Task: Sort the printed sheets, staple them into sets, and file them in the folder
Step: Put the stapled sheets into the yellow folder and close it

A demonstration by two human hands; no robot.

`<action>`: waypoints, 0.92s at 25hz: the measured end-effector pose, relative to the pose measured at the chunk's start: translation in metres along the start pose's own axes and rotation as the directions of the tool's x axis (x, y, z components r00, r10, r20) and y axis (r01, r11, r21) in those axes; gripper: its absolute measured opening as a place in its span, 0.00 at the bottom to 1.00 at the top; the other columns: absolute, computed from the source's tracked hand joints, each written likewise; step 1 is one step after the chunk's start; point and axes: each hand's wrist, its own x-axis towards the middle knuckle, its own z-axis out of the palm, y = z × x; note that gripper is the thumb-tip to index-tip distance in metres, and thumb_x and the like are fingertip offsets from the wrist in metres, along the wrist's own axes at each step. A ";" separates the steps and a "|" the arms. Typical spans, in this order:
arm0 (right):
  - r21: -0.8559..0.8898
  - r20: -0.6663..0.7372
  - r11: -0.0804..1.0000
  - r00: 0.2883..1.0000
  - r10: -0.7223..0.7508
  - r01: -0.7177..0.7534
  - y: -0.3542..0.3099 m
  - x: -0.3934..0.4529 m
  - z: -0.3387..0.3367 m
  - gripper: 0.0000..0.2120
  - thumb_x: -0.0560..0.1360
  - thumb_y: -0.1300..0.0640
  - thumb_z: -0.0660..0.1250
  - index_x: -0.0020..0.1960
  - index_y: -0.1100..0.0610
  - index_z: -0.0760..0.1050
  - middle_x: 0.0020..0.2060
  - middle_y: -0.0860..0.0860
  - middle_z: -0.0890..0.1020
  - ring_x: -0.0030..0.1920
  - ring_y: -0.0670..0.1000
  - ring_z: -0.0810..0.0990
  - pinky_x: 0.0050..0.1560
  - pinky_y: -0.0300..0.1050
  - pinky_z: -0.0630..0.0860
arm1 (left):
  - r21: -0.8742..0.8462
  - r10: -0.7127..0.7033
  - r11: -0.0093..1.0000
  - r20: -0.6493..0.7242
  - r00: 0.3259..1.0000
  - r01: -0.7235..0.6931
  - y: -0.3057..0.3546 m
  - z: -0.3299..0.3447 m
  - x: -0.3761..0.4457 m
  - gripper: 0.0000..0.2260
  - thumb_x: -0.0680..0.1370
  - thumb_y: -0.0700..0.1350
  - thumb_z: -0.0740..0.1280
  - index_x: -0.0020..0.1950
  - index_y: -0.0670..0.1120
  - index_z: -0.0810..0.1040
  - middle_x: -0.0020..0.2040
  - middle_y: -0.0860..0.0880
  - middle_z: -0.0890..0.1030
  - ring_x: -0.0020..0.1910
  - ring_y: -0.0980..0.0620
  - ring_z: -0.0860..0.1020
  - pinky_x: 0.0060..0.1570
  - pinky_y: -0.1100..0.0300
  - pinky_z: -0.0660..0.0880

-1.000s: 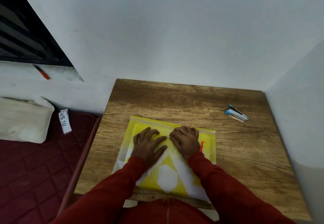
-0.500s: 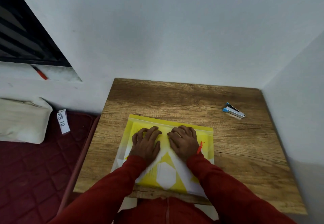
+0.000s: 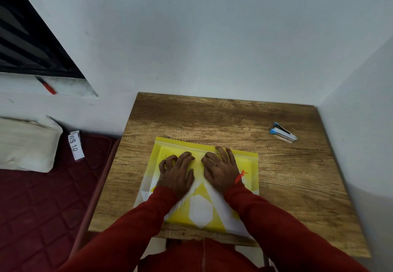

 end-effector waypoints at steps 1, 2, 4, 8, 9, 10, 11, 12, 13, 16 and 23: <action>0.016 -0.002 1.000 1.000 -0.011 0.011 0.004 0.000 -0.001 0.11 0.73 0.50 0.66 0.53 0.50 0.81 0.53 0.47 0.82 0.61 0.60 0.78 0.65 0.61 0.67 | -0.012 -0.001 1.000 -0.003 1.000 0.001 0.000 -0.001 0.000 0.19 0.75 0.56 0.58 0.64 0.54 0.72 0.69 0.57 0.71 0.60 0.45 0.69 0.58 0.47 0.62; 0.028 -0.010 0.999 1.000 -0.024 0.024 0.007 -0.001 -0.003 0.11 0.74 0.50 0.65 0.54 0.50 0.81 0.55 0.47 0.82 0.61 0.60 0.78 0.65 0.60 0.68 | -0.019 0.002 1.000 -0.003 1.000 -0.002 0.000 -0.002 -0.001 0.19 0.75 0.56 0.59 0.64 0.54 0.72 0.70 0.56 0.70 0.62 0.45 0.69 0.59 0.46 0.62; 0.035 -0.006 0.999 1.000 -0.021 0.021 0.008 -0.001 -0.011 0.14 0.76 0.47 0.64 0.58 0.50 0.81 0.61 0.48 0.80 0.65 0.59 0.76 0.66 0.60 0.68 | -0.029 0.016 0.999 0.002 1.000 -0.016 0.000 -0.003 -0.001 0.21 0.76 0.55 0.59 0.69 0.54 0.69 0.75 0.55 0.64 0.70 0.44 0.64 0.64 0.45 0.59; -0.012 0.181 0.996 0.980 0.086 -0.085 -0.012 -0.011 -0.009 0.29 0.78 0.37 0.56 0.72 0.54 0.69 0.73 0.51 0.68 0.75 0.58 0.63 0.72 0.63 0.60 | 0.042 0.107 0.993 0.077 0.991 -0.110 -0.003 0.002 0.004 0.27 0.79 0.57 0.54 0.78 0.55 0.57 0.80 0.51 0.54 0.79 0.43 0.48 0.73 0.40 0.48; -0.033 0.225 0.994 0.969 0.106 -0.101 -0.015 -0.014 -0.007 0.31 0.78 0.36 0.55 0.74 0.55 0.67 0.74 0.50 0.66 0.76 0.57 0.61 0.72 0.63 0.59 | 0.060 0.110 0.991 0.102 0.989 -0.117 -0.005 0.004 0.005 0.27 0.79 0.58 0.52 0.78 0.56 0.56 0.79 0.51 0.55 0.79 0.42 0.49 0.73 0.39 0.48; -0.045 0.259 0.993 0.959 0.116 -0.108 -0.015 -0.015 -0.006 0.32 0.78 0.36 0.54 0.74 0.55 0.66 0.75 0.50 0.65 0.76 0.57 0.60 0.72 0.64 0.59 | 0.070 0.104 0.991 0.121 0.987 -0.113 -0.006 0.006 0.007 0.27 0.79 0.59 0.52 0.78 0.56 0.56 0.79 0.51 0.56 0.78 0.42 0.50 0.73 0.38 0.48; -0.047 0.282 0.993 0.952 0.121 -0.112 -0.013 -0.015 -0.006 0.32 0.78 0.36 0.54 0.75 0.55 0.65 0.75 0.50 0.65 0.76 0.57 0.60 0.72 0.64 0.59 | 0.073 0.093 0.992 0.133 0.987 -0.104 -0.007 0.007 0.007 0.27 0.79 0.60 0.51 0.78 0.57 0.57 0.79 0.51 0.56 0.78 0.43 0.50 0.73 0.38 0.49; -0.046 0.294 0.993 0.948 0.121 -0.113 -0.012 -0.014 -0.007 0.32 0.78 0.36 0.54 0.75 0.55 0.65 0.75 0.50 0.65 0.76 0.57 0.60 0.72 0.64 0.59 | 0.071 0.083 0.993 0.136 0.987 -0.093 -0.008 0.007 0.008 0.26 0.79 0.60 0.51 0.78 0.58 0.57 0.79 0.52 0.57 0.78 0.43 0.51 0.73 0.38 0.49; -0.047 0.304 0.993 0.945 0.119 -0.109 -0.011 -0.013 -0.007 0.32 0.78 0.35 0.54 0.74 0.55 0.66 0.75 0.50 0.65 0.76 0.57 0.61 0.71 0.64 0.60 | 0.068 0.075 0.994 0.138 0.988 -0.085 -0.008 0.007 0.007 0.26 0.79 0.60 0.52 0.78 0.58 0.57 0.79 0.52 0.57 0.79 0.44 0.50 0.73 0.38 0.49; -0.071 0.329 0.989 0.934 0.143 -0.126 -0.010 -0.015 -0.010 0.33 0.77 0.34 0.54 0.75 0.54 0.65 0.75 0.49 0.65 0.76 0.56 0.60 0.71 0.64 0.60 | 0.079 0.050 0.995 0.122 0.991 -0.060 -0.006 0.005 0.005 0.26 0.79 0.61 0.52 0.77 0.61 0.56 0.79 0.52 0.55 0.79 0.46 0.49 0.73 0.36 0.51; -0.220 0.386 0.919 0.836 0.390 -0.327 0.026 -0.038 -0.032 0.37 0.76 0.29 0.45 0.78 0.48 0.53 0.78 0.45 0.56 0.78 0.55 0.51 0.74 0.64 0.47 | 0.129 -0.234 0.967 0.115 0.965 0.219 -0.006 0.004 0.004 0.33 0.77 0.70 0.47 0.79 0.58 0.50 0.80 0.42 0.49 0.78 0.39 0.45 0.71 0.31 0.42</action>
